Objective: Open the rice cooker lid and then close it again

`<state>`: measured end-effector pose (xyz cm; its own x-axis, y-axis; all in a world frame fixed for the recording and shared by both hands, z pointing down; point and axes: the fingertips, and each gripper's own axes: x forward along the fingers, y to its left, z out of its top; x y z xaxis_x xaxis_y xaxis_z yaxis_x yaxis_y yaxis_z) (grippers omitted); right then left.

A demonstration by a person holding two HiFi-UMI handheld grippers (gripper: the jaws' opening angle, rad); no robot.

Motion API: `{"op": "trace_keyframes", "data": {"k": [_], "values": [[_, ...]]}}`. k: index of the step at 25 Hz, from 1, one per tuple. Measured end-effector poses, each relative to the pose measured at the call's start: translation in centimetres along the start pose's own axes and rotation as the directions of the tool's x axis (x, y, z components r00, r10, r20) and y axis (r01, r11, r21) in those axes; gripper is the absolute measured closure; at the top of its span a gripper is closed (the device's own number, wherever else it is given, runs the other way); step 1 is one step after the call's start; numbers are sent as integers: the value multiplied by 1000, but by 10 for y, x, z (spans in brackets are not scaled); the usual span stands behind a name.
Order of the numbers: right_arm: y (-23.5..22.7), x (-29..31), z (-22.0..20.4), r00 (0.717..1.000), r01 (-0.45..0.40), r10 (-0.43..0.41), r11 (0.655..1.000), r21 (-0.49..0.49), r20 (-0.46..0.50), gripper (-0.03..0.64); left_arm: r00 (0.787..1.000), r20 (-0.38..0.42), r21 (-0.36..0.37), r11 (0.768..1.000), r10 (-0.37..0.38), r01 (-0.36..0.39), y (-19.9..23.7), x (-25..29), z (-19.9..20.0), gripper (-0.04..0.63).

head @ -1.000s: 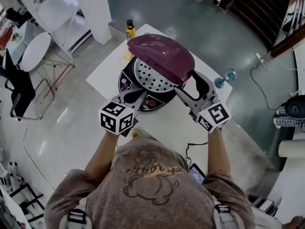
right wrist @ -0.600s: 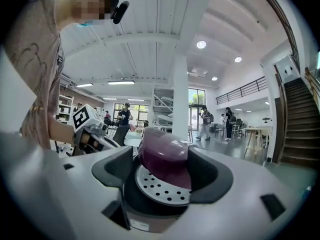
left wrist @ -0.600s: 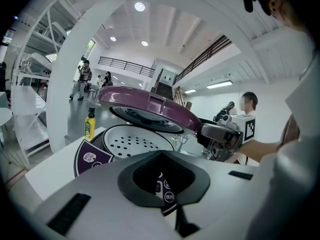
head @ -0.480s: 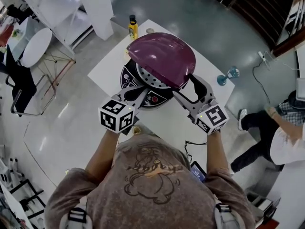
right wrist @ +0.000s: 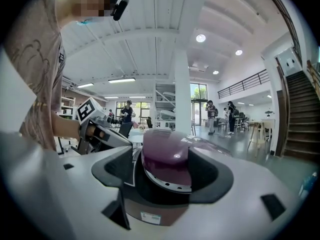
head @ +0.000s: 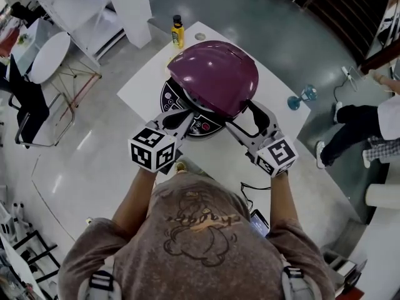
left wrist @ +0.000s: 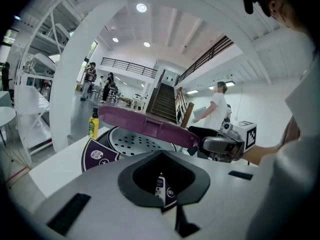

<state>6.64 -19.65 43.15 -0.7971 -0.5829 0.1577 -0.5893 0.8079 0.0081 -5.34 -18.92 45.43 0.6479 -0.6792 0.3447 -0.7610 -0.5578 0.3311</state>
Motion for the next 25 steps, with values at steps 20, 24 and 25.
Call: {"op": "trace_keyframes", "data": {"k": [20,24,25], "values": [[4,4,-17,999,10,-8,999,43,-39,305,999,54,55,998,-4,1,5,7,31,575],[4,4,-18,999,15,-13,999,42,-44,305,999,54,77,997,-7,2,6,13,38,575],[3,4,-18,999,16,-14,999,44,-44,305,999,52,83,997,-8,4,6,14,39,575]]}}
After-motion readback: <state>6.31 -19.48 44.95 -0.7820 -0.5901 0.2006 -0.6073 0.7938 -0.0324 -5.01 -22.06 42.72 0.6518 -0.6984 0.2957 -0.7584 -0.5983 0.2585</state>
